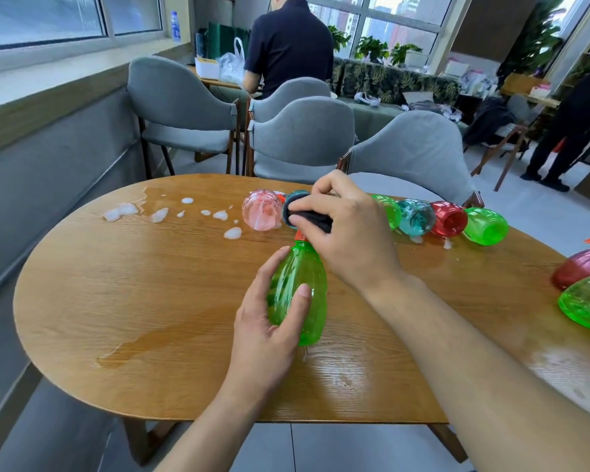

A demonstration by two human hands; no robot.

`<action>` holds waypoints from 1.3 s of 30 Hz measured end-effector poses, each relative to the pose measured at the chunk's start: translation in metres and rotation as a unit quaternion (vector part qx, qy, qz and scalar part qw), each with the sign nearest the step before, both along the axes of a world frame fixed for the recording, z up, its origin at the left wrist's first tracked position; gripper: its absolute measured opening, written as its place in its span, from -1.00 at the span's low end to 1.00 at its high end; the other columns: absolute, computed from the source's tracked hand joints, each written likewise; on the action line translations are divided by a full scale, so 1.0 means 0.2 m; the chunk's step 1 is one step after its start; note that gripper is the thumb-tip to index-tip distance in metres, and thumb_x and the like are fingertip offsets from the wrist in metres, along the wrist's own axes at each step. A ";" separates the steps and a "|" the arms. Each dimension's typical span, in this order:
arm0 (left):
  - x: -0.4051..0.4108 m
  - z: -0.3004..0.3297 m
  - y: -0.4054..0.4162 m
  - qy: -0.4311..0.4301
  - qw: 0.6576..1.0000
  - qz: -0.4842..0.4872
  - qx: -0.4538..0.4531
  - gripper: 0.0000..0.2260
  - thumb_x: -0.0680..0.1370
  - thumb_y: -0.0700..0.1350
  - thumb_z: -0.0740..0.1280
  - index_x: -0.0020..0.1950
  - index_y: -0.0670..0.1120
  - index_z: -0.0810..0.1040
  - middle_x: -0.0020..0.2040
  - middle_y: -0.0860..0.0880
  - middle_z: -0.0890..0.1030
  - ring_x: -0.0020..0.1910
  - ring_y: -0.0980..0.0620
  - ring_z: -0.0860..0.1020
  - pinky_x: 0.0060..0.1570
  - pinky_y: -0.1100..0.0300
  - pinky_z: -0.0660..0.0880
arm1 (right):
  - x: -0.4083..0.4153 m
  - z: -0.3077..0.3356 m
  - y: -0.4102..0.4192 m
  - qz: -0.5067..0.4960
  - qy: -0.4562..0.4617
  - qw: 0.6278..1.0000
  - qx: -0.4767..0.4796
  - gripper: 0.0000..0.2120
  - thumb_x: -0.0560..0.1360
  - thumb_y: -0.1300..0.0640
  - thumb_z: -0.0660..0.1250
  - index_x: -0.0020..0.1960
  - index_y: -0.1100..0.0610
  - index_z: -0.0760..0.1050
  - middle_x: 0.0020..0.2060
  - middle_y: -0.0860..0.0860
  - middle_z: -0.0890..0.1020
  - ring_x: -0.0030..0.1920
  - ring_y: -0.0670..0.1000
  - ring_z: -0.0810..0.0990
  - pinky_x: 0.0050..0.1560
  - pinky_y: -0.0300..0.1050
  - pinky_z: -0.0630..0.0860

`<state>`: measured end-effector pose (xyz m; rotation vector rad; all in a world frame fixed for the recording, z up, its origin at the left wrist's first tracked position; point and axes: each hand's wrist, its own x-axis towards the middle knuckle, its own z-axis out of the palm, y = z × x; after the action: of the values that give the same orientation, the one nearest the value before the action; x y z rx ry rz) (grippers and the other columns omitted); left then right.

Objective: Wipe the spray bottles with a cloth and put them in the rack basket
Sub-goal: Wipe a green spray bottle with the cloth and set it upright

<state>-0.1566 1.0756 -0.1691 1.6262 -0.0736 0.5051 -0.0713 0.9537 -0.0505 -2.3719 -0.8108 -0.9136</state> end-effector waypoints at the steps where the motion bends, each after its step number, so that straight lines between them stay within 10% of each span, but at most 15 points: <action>1: 0.00 0.00 0.00 0.002 1.000 0.000 0.001 -0.51 0.58 0.26 0.34 0.53 0.33 0.42 0.38 0.09 0.62 0.34 0.00 0.61 0.29 -0.20 0.60 | 0.01 0.00 0.01 -0.015 -0.006 1.000 -0.018 -0.89 0.53 0.02 0.52 0.05 -0.02 0.74 -0.05 -0.07 0.55 -0.14 0.01 0.61 -0.14 0.05 0.62; 15: 0.00 0.00 0.02 0.006 1.000 -0.003 -0.020 -0.54 0.58 0.24 0.34 0.49 0.35 0.44 0.32 0.14 0.64 0.27 0.06 0.64 0.23 -0.16 0.64 | 0.03 -0.02 0.04 -0.027 -0.018 0.999 -0.021 -0.90 0.54 0.02 0.51 0.03 -0.01 0.74 -0.05 -0.07 0.55 -0.16 0.00 0.61 -0.15 -0.07 0.59; 19: -0.01 0.04 0.02 0.014 0.996 -0.015 -0.085 -0.65 0.65 0.13 0.42 0.43 0.26 0.48 0.16 0.20 0.67 0.09 0.06 0.69 0.08 -0.16 0.70 | 0.04 -0.01 -0.07 -0.076 -0.013 0.986 0.150 -0.92 0.54 0.10 0.52 0.02 0.03 0.75 -0.05 -0.03 0.59 -0.09 -0.06 0.61 -0.05 -0.16 0.56; 25: 0.03 0.07 0.06 0.052 0.968 -0.058 -0.238 -0.64 0.59 0.10 0.35 0.39 0.21 0.51 0.21 0.00 0.72 0.16 -0.18 0.71 0.03 -0.21 0.70 | -0.18 -0.30 -0.15 -0.050 0.125 0.936 0.326 -0.85 0.53 0.23 0.54 -0.02 -0.02 0.73 -0.05 -0.01 0.63 -0.03 -0.21 0.63 0.01 -0.44 0.45; 28: 0.02 0.08 0.03 0.074 0.950 -0.116 -0.279 -0.69 0.65 0.08 0.39 0.40 0.16 0.56 0.24 -0.06 0.71 0.13 -0.19 0.71 -0.08 -0.18 0.69 | -0.15 -0.44 -0.13 -0.058 0.209 0.861 0.460 -0.81 0.55 0.25 0.52 -0.05 -0.04 0.74 -0.03 0.07 0.72 -0.04 -0.13 0.69 0.07 -0.18 0.59; 31: 0.02 0.06 0.01 0.085 0.946 -0.156 -0.271 -0.66 0.69 0.05 0.31 0.46 0.09 0.57 0.38 -0.08 0.66 0.35 -0.24 0.62 0.25 -0.35 0.55 | -0.13 -0.49 -0.08 -0.042 0.264 0.781 0.564 -0.89 0.57 0.20 0.50 -0.03 0.01 0.76 -0.01 0.11 0.76 0.00 0.03 0.73 0.16 0.09 0.65; 36: 0.05 0.03 0.01 0.088 0.960 -0.089 -0.249 -0.70 0.75 0.03 0.15 0.27 0.24 0.66 0.26 -0.04 0.71 0.18 -0.08 0.69 0.00 -0.17 0.68 | -0.17 -0.46 -0.05 -0.048 0.219 0.825 0.519 -0.87 0.57 0.18 0.50 0.00 -0.04 0.75 0.02 0.05 0.72 0.05 -0.01 0.73 0.18 0.01 0.64; 39: 0.04 0.04 0.02 0.091 0.970 -0.089 -0.207 -0.61 0.69 0.33 0.17 0.39 0.23 0.59 0.30 0.02 0.69 0.31 -0.09 0.66 0.18 -0.28 0.64 | -0.20 -0.41 -0.03 -0.052 0.182 0.861 0.472 -0.83 0.57 0.23 0.50 0.01 -0.05 0.72 0.01 0.00 0.68 0.02 -0.11 0.70 0.12 -0.23 0.61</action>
<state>-0.1490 1.0794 -0.1616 1.2356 0.0230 0.2130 -0.1118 0.9468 -0.1334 -1.6135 -0.0216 -0.6400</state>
